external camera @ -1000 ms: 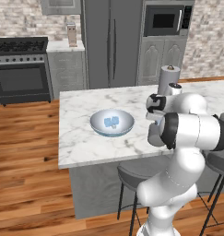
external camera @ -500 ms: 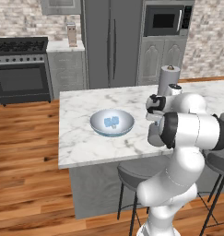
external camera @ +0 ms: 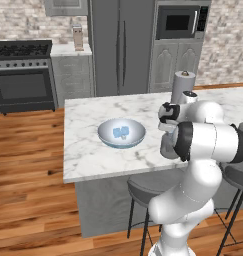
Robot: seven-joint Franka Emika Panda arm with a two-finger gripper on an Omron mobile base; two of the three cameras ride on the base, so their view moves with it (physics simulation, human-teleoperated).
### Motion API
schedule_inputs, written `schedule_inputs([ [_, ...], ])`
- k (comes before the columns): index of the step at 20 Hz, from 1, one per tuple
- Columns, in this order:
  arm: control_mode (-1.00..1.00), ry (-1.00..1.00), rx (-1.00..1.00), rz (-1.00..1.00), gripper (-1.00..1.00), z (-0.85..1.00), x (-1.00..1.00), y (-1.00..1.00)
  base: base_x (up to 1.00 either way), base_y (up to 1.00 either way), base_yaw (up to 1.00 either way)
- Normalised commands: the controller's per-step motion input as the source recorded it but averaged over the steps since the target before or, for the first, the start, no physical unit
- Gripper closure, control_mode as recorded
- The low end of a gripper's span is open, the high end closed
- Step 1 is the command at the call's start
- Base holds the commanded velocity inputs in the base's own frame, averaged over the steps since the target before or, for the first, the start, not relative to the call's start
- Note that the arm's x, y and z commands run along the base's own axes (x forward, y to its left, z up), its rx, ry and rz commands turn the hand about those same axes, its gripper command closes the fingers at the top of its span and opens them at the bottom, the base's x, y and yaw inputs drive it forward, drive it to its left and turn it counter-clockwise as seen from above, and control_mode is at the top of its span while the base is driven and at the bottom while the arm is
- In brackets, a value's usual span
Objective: There are four ice cubes in the ice bowl. Place two ice cubes in each glass of water.
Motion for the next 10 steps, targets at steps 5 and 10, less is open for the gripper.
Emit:
schedule_inputs([
  [5, -1.00, 0.00, 0.00, 0.00, -1.00, 0.13, 0.03, 0.00, 0.00, 0.00, 0.00],
  [10, -1.00, 0.00, 0.00, 0.00, -1.00, 0.57, -0.48, 0.37, 0.00, 0.00, 0.00],
])
